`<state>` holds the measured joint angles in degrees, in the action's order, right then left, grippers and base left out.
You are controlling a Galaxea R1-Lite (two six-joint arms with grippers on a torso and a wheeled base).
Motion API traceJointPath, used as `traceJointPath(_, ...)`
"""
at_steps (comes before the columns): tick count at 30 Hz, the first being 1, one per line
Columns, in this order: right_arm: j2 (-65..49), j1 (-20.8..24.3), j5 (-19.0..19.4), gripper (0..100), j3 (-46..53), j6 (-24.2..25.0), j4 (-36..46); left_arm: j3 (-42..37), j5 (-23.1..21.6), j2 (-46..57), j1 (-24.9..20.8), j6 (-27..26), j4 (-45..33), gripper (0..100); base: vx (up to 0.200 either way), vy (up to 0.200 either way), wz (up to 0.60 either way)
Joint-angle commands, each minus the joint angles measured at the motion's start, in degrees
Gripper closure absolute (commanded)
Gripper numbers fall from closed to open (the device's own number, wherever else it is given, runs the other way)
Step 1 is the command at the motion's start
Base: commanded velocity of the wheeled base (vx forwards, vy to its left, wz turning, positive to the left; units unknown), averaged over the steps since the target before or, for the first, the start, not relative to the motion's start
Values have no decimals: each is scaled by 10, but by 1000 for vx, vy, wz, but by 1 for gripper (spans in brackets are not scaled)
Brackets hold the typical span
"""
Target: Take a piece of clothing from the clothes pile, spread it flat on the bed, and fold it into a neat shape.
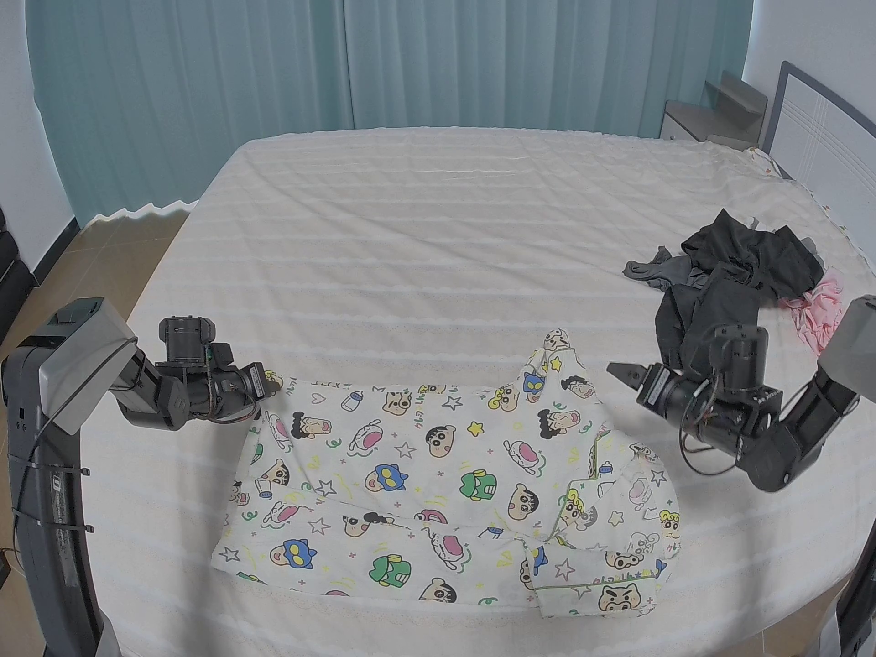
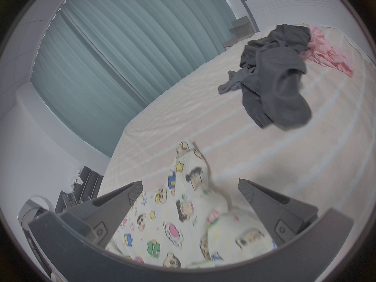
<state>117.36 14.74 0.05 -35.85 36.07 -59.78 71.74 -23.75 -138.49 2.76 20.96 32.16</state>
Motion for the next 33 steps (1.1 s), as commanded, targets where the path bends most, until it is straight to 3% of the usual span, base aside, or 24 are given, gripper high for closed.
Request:
traceJointPath(1, 97, -15, 19, 0, -214, -11, 149, -7, 24, 16, -1, 3, 1, 100, 0, 0, 0)
traceJointPath(5, 161, -16, 19, 0, -309, -35, 232, -10, 41, 17, -2, 3, 2, 100, 0, 0, 0)
traceJointPath(11, 193, -18, 27, 0, -374, -39, 295, -11, 60, 18, -6, 4, 2, 100, 0, 0, 0)
traceJointPath(12, 204, -24, 44, 0, -416, -39, 353, -11, 67, 27, -11, 23, 1, 100, 0, 0, 0)
traceJointPath(13, 208, -24, 50, 0, -425, -38, 363, -11, 68, 31, -13, 34, 1, 100, 0, 0, 0)
traceJointPath(16, 222, -26, 61, 0, -449, -35, 369, -10, 68, 41, -21, 55, 2, 100, 0, 0, 0)
traceJointPath(31, 245, -15, 96, 0, -483, -23, 406, -10, 79, 39, -31, 56, 2, 100, 0, 0, 0)
traceJointPath(32, 245, -9, 99, 100, -486, -17, 406, -9, 79, 39, -30, 56, 2, 100, 0, 0, 0)
traceJointPath(33, 246, -7, 98, 100, -487, -12, 405, -9, 80, 38, -29, 57, 1, 100, 0, 0, 0)
